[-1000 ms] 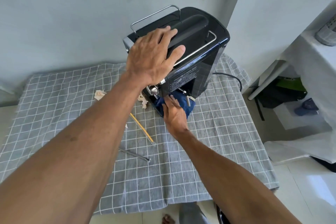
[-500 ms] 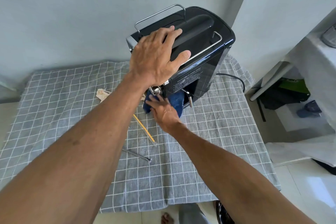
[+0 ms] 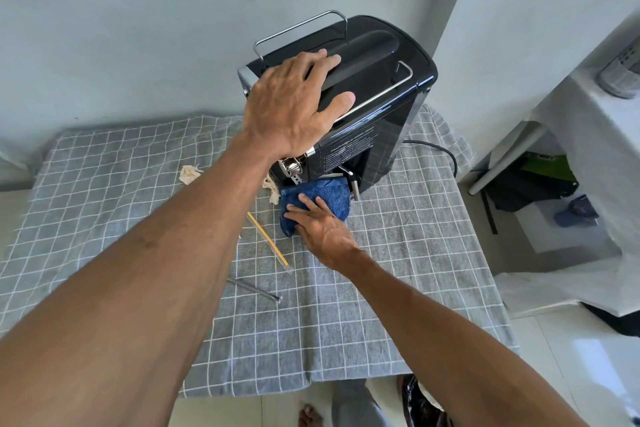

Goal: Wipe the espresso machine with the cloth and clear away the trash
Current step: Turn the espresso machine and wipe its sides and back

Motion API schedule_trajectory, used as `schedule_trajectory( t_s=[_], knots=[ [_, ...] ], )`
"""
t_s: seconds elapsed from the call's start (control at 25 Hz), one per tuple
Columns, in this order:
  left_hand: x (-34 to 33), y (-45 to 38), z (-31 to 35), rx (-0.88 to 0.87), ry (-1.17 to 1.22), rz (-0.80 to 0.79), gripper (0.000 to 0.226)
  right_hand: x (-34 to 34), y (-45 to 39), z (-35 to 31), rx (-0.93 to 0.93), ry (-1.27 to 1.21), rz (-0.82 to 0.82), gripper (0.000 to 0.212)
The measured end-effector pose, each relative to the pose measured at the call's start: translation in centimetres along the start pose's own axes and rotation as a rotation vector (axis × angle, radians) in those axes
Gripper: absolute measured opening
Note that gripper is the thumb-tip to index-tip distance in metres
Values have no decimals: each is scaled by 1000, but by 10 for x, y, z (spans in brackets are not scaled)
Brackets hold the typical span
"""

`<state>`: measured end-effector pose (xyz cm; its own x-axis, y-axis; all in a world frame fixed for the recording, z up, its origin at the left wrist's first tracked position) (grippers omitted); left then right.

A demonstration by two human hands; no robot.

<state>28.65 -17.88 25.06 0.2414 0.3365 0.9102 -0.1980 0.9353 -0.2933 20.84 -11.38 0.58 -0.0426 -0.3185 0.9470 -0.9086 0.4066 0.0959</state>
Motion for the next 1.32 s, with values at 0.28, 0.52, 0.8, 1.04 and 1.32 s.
schedule_trajectory(
  t_s=[0.28, 0.52, 0.8, 1.04, 1.32],
  knots=[
    [-2, 0, -2, 4, 10, 2, 75, 4, 50, 24, -136, -239, 76, 41],
    [-2, 1, 0, 6, 8, -22, 76, 20, 107, 52, -246, -313, 106, 42],
    [-4, 1, -1, 31, 25, -56, 76, -35, 132, 27, -39, 112, -123, 47],
    [-1, 1, 1, 58, 112, -98, 74, 42, 115, 38, -168, -128, 153, 48],
    [77, 7, -42, 147, 473, 500, 31, 240, 91, 41, -219, -113, 888, 42]
  ],
)
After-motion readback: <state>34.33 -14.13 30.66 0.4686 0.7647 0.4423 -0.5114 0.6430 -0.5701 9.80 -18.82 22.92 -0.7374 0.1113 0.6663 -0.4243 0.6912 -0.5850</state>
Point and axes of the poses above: each hand's wrist, its own y-axis away from the middle knuckle, its own x-axis out of the back of the hand, z = x × y, the point moved 10 cm from there along -y, towards the middle knuckle, and after that the axes turned 13 degrees about y, right-handed, at the moved point
